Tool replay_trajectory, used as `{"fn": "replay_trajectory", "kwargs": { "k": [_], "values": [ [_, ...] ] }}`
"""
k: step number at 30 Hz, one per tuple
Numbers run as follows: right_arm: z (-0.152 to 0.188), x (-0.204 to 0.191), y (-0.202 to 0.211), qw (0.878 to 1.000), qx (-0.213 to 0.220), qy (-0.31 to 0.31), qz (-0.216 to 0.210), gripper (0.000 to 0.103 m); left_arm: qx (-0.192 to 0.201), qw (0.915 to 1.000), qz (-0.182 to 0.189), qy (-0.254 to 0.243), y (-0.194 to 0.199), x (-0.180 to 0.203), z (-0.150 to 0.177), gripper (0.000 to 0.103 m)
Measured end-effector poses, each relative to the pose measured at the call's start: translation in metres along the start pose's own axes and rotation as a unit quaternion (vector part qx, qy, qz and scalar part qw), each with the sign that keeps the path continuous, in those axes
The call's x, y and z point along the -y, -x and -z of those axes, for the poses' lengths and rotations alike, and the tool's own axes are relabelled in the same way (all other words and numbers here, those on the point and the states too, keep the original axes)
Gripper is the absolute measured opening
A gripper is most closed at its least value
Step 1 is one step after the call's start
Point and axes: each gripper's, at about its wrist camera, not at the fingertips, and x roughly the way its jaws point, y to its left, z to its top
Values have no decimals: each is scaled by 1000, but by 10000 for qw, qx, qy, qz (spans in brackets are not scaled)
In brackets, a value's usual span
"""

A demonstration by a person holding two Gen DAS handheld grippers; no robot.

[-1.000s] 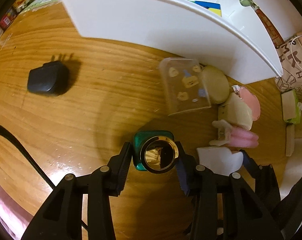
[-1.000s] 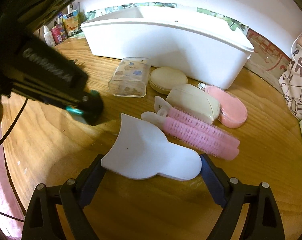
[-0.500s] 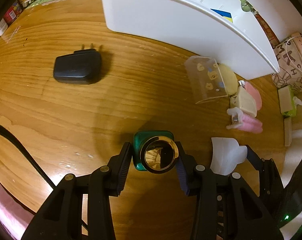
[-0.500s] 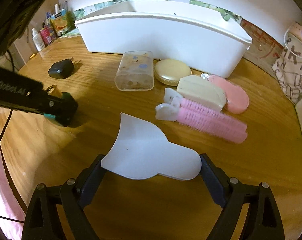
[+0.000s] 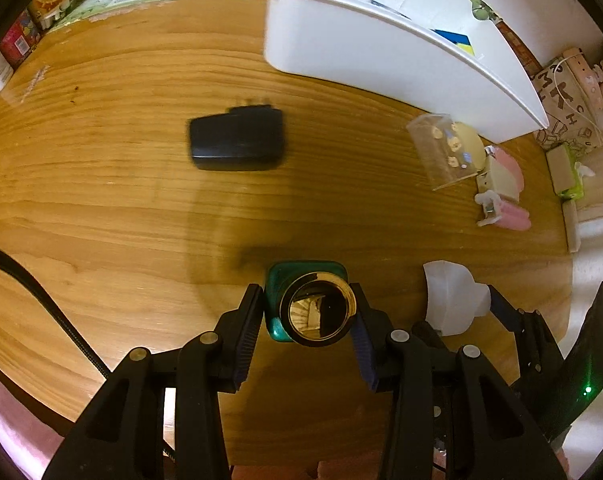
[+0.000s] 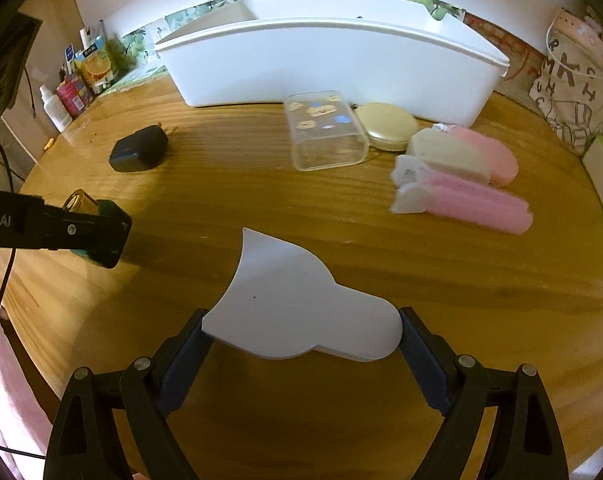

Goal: Organize rigid objects
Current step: 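Lift the jar and white scoop piece and carry both over the tray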

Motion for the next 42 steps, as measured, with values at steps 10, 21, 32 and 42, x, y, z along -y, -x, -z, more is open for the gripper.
{"fn": "replay_trajectory", "kwargs": {
  "k": [10,21,32,42],
  "values": [
    [-8,-34,0,9991,-44,-400,-165,91,117,9998,-100,-135,24,-34,-20,45],
    [-39,-69,11,9983,301,-372,-334,91,546,9980,-270,-194,47,-53,-44,45],
    [-97,-76,38,9944,942,-191,-443,91,1138,9923,-413,-269,82,-53,-84,45],
    [-147,-54,57,9892,1403,-26,-421,91,1587,9857,-407,-400,103,-25,-120,45]
  ]
}}
